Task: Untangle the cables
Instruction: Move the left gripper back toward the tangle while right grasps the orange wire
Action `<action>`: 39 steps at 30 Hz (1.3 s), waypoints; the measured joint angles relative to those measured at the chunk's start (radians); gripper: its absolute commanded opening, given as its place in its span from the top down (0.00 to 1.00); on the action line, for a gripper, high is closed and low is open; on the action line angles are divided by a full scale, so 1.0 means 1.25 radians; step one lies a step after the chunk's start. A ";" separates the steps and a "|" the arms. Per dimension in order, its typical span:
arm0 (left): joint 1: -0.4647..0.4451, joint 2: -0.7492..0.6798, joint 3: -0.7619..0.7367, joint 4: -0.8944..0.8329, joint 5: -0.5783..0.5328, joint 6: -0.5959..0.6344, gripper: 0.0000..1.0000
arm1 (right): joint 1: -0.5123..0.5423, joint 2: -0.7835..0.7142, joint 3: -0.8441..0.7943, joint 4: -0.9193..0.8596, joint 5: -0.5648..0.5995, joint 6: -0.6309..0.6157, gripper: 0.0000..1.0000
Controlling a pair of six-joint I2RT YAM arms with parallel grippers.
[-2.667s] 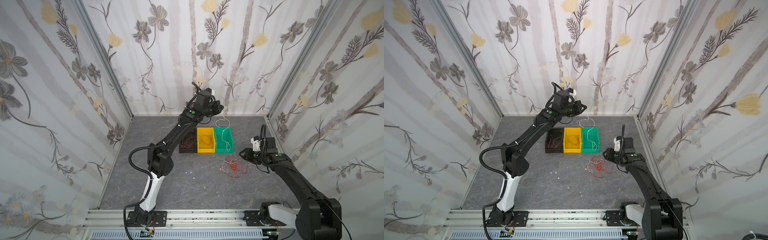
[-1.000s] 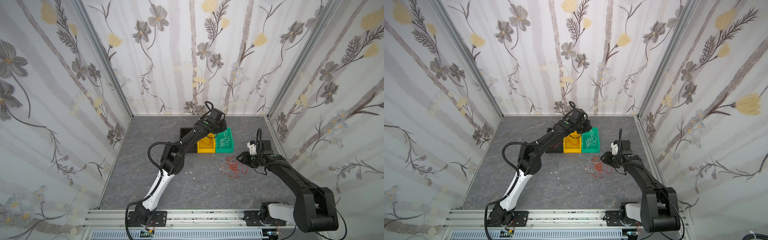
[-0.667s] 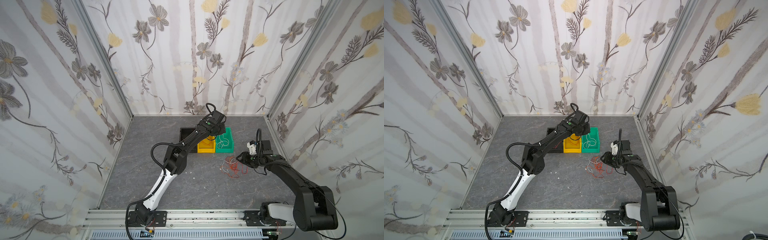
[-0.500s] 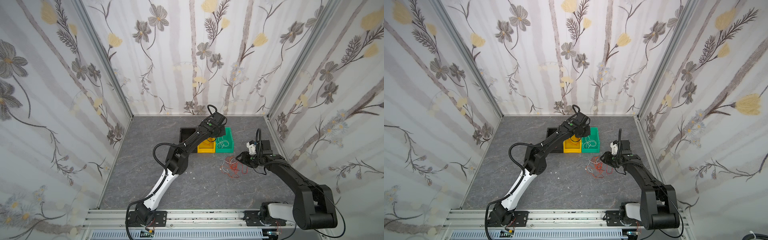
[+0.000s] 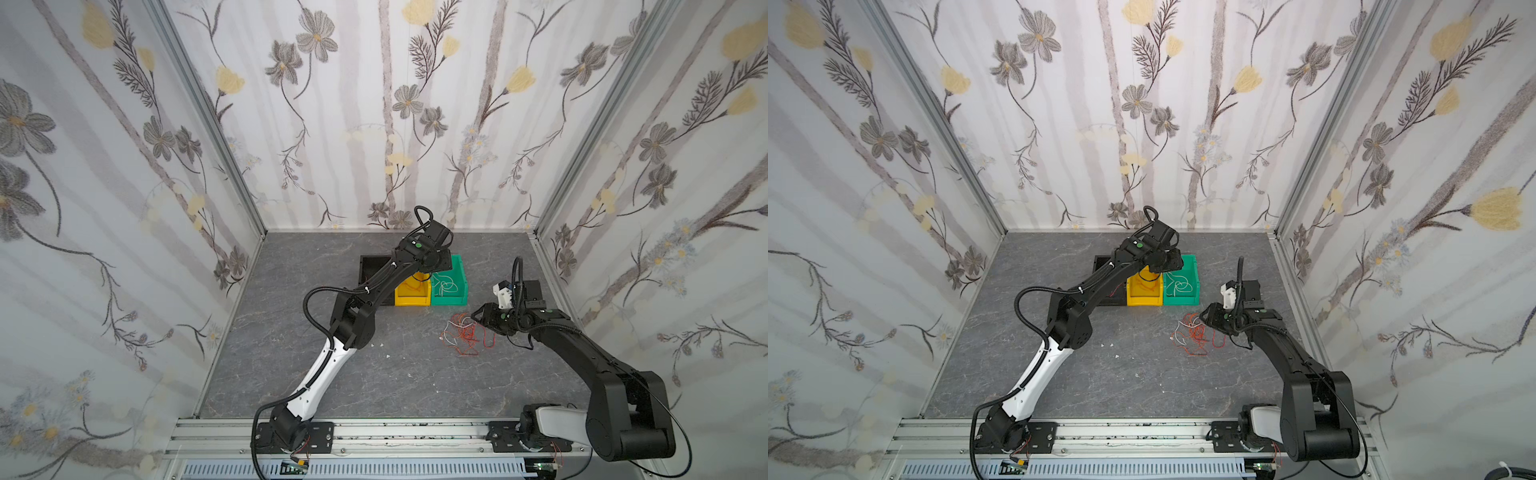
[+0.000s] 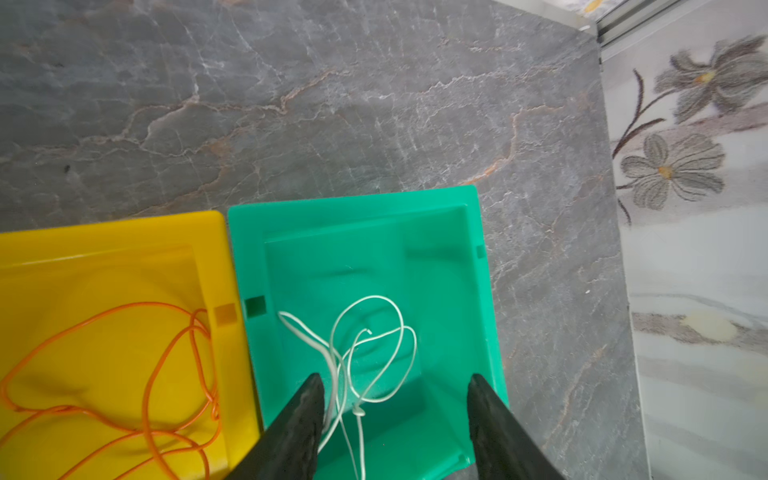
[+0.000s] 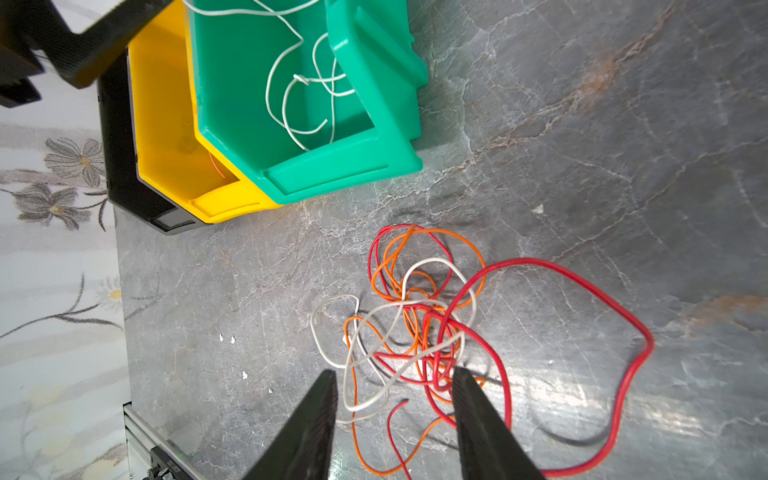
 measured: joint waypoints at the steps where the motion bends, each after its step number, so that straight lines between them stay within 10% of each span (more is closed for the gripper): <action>1: 0.001 -0.006 0.002 0.002 0.011 0.002 0.40 | 0.000 -0.003 0.000 0.000 0.000 0.000 0.53; 17: -0.022 -0.073 -0.055 -0.078 0.012 0.077 0.39 | 0.000 -0.007 0.000 0.001 -0.014 0.009 0.53; 39: -0.032 -0.561 -0.920 0.324 0.128 -0.010 0.41 | 0.170 -0.023 -0.009 -0.020 0.040 0.016 0.57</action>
